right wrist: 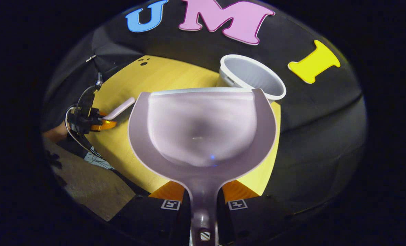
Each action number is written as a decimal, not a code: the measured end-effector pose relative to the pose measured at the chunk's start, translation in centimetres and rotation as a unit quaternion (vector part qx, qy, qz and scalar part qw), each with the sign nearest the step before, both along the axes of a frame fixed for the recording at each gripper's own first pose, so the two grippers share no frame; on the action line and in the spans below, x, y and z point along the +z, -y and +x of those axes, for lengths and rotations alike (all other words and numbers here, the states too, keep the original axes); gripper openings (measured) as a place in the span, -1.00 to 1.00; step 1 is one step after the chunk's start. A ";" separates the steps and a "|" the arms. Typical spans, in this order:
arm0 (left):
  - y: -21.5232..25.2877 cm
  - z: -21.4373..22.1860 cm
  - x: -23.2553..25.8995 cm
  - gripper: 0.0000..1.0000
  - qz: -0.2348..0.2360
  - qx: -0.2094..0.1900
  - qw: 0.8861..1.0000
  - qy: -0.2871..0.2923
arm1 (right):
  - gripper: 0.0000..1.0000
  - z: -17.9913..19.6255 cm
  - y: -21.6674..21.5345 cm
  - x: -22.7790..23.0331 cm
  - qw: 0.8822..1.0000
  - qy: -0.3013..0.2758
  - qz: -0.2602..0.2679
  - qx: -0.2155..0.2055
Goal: Pick up the small broom and dustpan from the desktop, sweep the trash into the dustpan with the broom, and then empty the trash into the garbage bin.
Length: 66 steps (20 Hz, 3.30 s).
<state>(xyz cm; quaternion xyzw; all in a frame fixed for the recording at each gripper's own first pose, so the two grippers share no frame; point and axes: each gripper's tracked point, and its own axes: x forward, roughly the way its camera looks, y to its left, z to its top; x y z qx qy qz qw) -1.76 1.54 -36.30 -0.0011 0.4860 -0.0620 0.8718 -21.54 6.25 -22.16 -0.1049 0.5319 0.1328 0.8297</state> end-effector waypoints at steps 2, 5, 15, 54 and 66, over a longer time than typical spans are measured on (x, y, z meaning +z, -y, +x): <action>0.0 0.2 -0.2 -0.44 0.010 0.001 1.000 -0.003 | -0.24 -1.3 -1.9 -3.0 1.000 -0.021 0.012 -0.001; 0.6 0.2 -0.6 -0.47 0.027 0.004 1.000 -0.004 | -0.24 -2.3 -4.3 -7.1 0.999 -0.041 0.030 -0.010; 1.2 1.2 -1.8 -0.46 0.054 0.015 0.998 -0.021 | -0.29 -1.9 -7.1 -17.9 0.996 -0.067 0.029 -0.050; 3.7 3.2 24.0 -0.39 0.018 0.035 0.950 0.310 | -0.22 4.4 -8.1 9.4 0.935 0.321 0.115 -0.093; 6.6 -0.7 27.0 -0.43 0.079 0.132 0.934 0.322 | -0.22 3.5 -5.6 12.3 0.915 0.365 0.171 -0.017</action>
